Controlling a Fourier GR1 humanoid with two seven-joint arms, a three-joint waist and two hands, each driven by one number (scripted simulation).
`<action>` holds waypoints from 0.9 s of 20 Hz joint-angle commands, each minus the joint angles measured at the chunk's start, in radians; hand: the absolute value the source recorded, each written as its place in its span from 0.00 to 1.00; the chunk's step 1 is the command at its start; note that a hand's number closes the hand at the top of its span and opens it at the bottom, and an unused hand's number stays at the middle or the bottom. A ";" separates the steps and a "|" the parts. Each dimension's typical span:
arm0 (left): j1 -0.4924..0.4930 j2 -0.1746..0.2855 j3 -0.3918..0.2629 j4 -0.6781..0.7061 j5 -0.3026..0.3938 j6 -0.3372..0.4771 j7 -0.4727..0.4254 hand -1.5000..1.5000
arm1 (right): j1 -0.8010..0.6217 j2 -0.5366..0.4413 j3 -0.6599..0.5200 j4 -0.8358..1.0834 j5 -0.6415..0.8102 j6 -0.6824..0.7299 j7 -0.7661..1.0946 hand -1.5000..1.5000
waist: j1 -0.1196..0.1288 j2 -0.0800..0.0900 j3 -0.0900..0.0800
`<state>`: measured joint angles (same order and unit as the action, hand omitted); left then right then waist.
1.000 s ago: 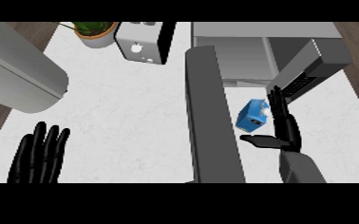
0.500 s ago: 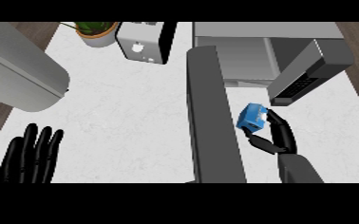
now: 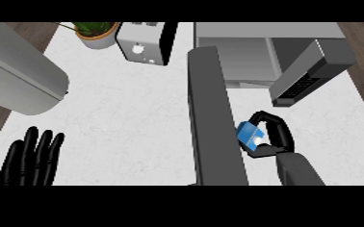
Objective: Pick up the milk, place it into the microwave and close the microwave
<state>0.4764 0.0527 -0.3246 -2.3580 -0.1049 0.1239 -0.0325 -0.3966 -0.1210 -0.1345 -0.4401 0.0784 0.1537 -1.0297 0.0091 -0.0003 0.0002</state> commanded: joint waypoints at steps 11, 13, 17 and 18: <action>0.077 0.021 0.043 0.014 0.070 -0.024 -0.064 0.00 | 0.247 0.008 0.050 -0.361 -0.069 0.026 0.052 1.00 | -0.007 -0.003 -0.001; 0.059 0.045 0.096 -0.028 0.112 -0.036 -0.004 0.00 | 0.227 0.017 0.034 -0.342 -0.077 0.006 0.005 1.00 | -0.004 -0.001 0.000; -0.025 0.051 0.176 -0.014 0.146 -0.030 0.056 0.00 | 0.211 0.057 0.073 -0.481 -0.050 -0.081 0.155 1.00 | -0.007 -0.001 -0.001; -0.007 0.020 0.104 0.078 0.100 -0.035 -0.040 0.00 | 0.199 0.070 0.092 -0.547 -0.048 -0.088 0.216 1.00 | -0.009 -0.002 -0.001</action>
<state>0.4849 0.0811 -0.2188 -2.3364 -0.0044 0.0997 -0.0422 -0.1757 -0.0704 -0.0639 -0.8729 0.0263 0.1070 -0.9126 0.0012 -0.0021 -0.0006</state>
